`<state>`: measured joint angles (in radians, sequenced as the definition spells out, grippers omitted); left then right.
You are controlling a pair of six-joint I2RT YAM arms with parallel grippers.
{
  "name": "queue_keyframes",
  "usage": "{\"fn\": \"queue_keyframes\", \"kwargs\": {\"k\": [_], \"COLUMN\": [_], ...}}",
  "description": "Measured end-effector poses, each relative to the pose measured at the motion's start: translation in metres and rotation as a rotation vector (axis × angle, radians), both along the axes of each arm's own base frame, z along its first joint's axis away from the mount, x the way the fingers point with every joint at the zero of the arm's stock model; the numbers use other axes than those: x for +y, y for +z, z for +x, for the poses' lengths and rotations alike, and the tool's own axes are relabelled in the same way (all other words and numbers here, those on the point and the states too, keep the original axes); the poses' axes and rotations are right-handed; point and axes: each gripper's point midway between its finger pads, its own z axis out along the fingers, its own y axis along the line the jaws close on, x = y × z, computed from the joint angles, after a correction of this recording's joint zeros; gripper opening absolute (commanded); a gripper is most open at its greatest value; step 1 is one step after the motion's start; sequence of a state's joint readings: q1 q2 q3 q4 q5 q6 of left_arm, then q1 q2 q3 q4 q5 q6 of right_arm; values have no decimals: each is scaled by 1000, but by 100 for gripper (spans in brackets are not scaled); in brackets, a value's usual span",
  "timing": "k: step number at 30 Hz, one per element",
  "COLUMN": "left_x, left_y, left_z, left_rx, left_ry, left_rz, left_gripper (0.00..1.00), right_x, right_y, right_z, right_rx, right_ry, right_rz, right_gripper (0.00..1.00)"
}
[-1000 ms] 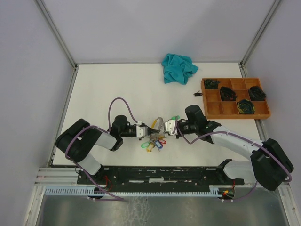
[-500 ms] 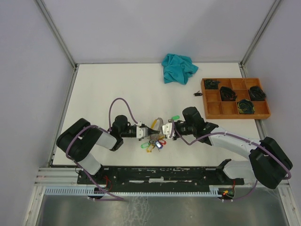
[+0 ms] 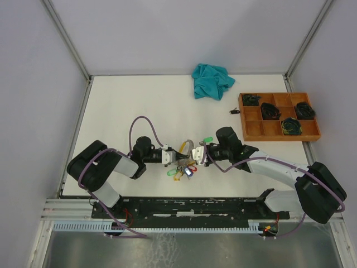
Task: Put the keys on the keyring
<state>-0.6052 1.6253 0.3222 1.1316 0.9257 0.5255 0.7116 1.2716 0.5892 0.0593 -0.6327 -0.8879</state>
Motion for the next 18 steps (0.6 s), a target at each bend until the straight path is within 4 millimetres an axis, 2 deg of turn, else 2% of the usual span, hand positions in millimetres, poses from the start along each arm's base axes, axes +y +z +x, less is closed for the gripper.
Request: {"fn": "queue_keyframes", "kwargs": {"k": [18], "left_x": [0], "left_y": [-1], "left_z": [0], "left_rx": [2], "left_ry": [0], "left_rz": [1], "left_gripper": [3], "right_x": [2], "right_y": [1], "right_z": [-4], "right_rx": [10], "right_ry": [19], "right_rz": [9], "right_gripper": [1]}}
